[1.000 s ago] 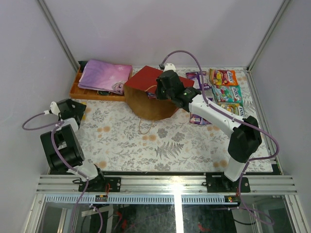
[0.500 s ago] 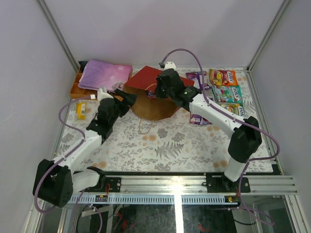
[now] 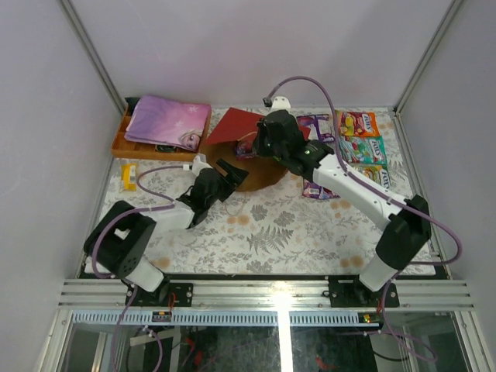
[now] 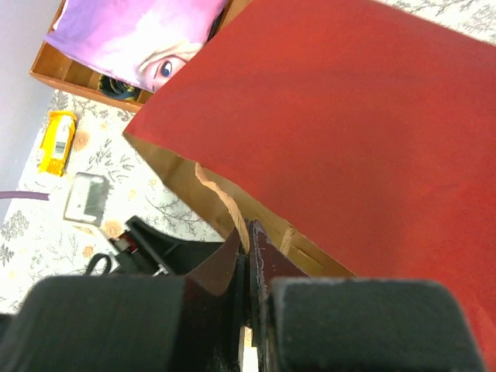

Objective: Take the snacks out of the paper bag

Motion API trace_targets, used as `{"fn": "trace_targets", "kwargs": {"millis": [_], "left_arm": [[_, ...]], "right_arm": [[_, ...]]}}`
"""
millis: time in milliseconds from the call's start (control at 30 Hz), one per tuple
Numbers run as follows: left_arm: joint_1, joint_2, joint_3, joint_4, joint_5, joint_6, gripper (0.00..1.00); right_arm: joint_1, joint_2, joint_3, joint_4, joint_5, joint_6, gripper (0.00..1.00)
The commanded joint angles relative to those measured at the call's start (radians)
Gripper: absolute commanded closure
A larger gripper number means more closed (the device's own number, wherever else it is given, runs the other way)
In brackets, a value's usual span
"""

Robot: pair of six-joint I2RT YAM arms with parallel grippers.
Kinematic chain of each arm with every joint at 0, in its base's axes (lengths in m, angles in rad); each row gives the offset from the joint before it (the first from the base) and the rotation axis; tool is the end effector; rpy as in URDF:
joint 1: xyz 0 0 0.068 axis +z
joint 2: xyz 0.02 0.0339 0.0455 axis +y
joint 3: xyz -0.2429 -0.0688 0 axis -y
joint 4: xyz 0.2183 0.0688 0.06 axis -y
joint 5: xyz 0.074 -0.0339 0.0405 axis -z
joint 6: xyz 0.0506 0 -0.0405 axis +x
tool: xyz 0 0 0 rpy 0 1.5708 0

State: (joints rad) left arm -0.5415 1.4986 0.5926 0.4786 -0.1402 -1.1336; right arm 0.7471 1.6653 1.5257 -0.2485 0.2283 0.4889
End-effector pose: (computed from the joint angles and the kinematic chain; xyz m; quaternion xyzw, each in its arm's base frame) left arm 0.2584 -0.1472 0.1695 -0.2810 0.7914 -0.3616 0.4050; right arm 0.2877 0.2509 0.3377 -0.0432 0.8261 0.2438 0.5062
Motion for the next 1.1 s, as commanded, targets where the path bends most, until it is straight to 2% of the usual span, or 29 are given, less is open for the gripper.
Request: {"fn": "trace_targets", "kwargs": {"millis": [0,267,400,667,900,1067], "left_arm": [[0.008,0.113,0.086,0.173,-0.018,-0.013,0.22],[0.036,0.327,0.250,0.164,-0.035,-0.062,0.23],[0.043,0.421,0.337,0.108,-0.051,-0.066,0.24],[0.082,0.519,0.459,-0.009,-0.079,-0.061,0.26],[0.143,0.603,0.571,-0.139,-0.059,-0.134,0.26],[0.173,0.668,0.645,-0.176,-0.055,-0.175,0.28]], "right_arm": [[-0.002,-0.073,-0.019,0.046,0.057,-0.014,1.00],[-0.002,-0.081,-0.042,0.064,0.046,-0.002,1.00],[-0.002,-0.053,-0.041,0.058,0.014,0.011,1.00],[-0.002,-0.032,-0.044,0.076,-0.004,0.032,1.00],[-0.002,0.025,-0.016,0.093,-0.039,0.058,1.00],[-0.002,0.055,-0.001,0.093,-0.058,0.068,1.00]]}}
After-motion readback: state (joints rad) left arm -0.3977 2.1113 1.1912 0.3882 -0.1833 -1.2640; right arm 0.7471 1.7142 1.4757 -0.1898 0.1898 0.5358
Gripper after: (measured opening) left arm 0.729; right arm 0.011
